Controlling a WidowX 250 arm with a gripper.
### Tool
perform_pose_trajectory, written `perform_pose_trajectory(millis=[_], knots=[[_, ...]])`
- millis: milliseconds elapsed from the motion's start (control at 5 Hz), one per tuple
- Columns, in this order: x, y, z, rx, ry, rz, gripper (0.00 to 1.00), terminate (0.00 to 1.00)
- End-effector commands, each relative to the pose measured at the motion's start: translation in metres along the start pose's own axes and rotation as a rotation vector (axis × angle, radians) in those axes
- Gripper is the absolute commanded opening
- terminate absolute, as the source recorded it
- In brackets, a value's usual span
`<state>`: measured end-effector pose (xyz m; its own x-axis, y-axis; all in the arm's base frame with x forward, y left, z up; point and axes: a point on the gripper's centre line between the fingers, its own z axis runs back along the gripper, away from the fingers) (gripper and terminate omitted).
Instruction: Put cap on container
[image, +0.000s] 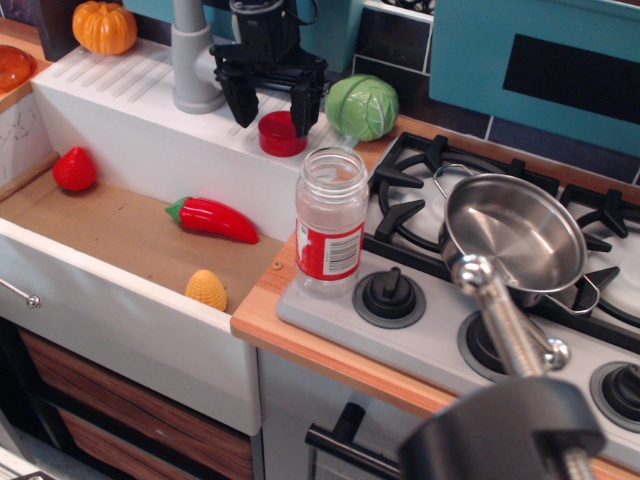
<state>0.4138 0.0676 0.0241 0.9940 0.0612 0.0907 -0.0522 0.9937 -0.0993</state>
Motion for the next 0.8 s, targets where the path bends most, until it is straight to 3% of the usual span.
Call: perform_pose_trajectory(millis=[0, 400, 600], knots=[[0.015, -0.003, 0.006, 0.020, -0.077, -0.018, 1.00, 0.00], [0.029, -0.007, -0.013, 0.059, -0.080, 0.038, 1.00, 0.00], [0.039, -0.005, -0.022, 0.073, -0.088, 0.075, 0.00, 0.00]])
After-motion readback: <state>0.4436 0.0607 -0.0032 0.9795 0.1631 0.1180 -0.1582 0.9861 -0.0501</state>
